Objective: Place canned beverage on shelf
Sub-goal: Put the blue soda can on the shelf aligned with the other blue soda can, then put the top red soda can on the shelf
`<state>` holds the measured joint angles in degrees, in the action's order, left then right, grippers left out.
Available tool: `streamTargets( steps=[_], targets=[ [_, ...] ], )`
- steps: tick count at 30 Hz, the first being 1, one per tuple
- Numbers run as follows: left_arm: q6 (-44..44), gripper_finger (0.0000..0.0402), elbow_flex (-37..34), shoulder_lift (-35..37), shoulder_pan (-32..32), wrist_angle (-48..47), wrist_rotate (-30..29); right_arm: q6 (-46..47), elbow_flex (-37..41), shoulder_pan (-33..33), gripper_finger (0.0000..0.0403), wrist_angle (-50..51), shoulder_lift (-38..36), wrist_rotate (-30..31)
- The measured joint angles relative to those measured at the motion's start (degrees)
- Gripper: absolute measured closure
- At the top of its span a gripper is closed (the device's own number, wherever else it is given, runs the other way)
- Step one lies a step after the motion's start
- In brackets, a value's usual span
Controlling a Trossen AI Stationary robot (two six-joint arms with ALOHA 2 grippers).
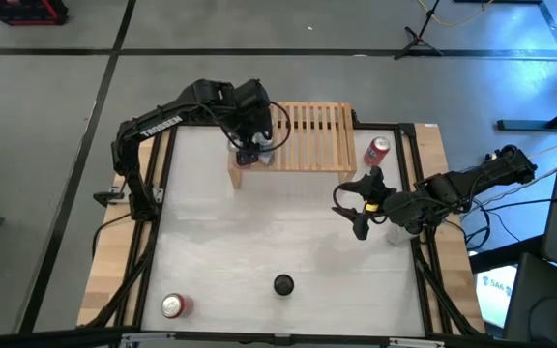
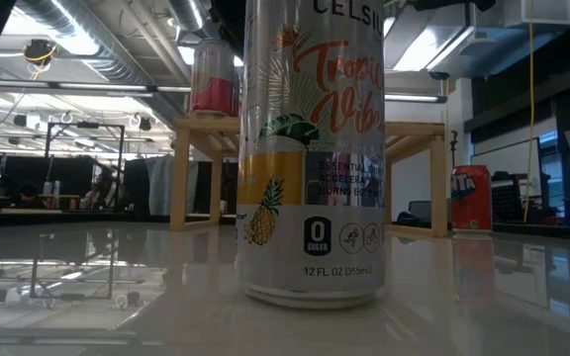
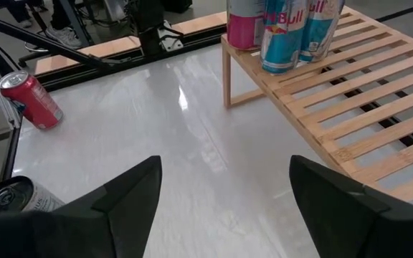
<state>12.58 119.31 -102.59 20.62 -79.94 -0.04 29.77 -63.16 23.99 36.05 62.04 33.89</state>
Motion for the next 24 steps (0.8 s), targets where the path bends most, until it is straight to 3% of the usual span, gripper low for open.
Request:
streamTargets(
  steps=[9,18,24],
  targets=[
    [-0.4,0.0122,1.4,0.0,0.0,0.3,0.5,0.0,0.0,0.0,0.0109,0.0,0.0,0.0],
    [-2.4,0.0122,8.1,0.3,-0.6,-1.2,-0.1,-0.1,0.0,0.0,0.0109,0.0,0.0,-1.1],
    [-7.3,0.0122,12.7,2.3,-4.5,-1.4,-0.4,-0.1,0.0,0.0,0.0109,0.0,0.0,-1.1]
  ],
)
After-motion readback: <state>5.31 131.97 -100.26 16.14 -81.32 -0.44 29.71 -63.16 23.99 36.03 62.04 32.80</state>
